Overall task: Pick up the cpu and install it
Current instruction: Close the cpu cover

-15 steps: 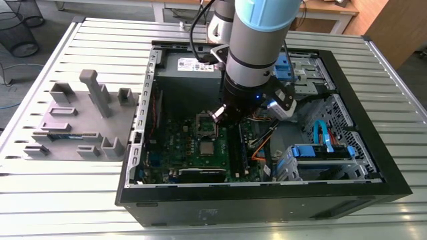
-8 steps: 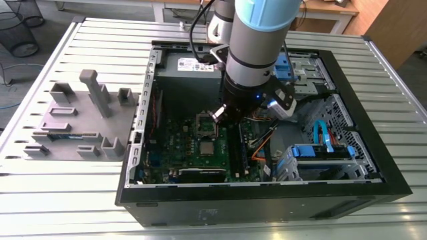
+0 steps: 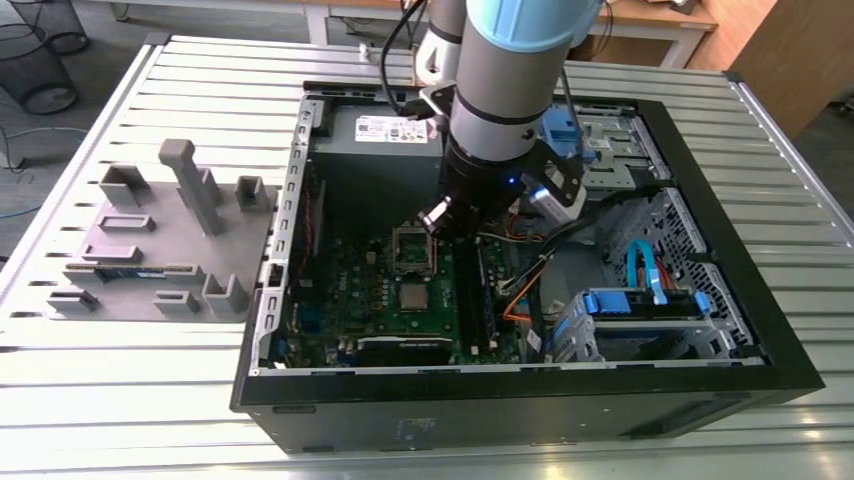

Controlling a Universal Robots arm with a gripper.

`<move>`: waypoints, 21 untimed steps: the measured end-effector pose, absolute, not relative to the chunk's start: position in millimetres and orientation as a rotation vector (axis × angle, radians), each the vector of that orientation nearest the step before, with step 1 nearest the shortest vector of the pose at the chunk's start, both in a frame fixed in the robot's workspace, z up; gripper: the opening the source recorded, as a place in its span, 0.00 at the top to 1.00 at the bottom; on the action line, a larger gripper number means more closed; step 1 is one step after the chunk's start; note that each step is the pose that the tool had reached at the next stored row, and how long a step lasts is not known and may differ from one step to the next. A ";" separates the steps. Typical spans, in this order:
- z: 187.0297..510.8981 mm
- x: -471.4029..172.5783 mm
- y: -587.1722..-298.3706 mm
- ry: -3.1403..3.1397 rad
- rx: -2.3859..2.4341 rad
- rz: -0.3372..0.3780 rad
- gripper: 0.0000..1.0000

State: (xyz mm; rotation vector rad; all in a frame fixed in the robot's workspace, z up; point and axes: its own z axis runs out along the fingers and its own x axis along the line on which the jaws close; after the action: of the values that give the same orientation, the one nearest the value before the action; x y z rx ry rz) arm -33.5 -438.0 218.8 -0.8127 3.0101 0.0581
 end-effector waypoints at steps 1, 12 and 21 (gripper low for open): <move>217.7 -33.5 -437.2 3.009 -0.812 0.063 0.89; 212.2 -36.3 -436.6 2.987 -0.806 0.172 0.89; 207.3 -42.0 -437.4 2.979 -0.803 0.205 0.89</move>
State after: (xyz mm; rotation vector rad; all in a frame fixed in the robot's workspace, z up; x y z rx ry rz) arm -42.0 -437.4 207.3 -0.8034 2.9792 0.2047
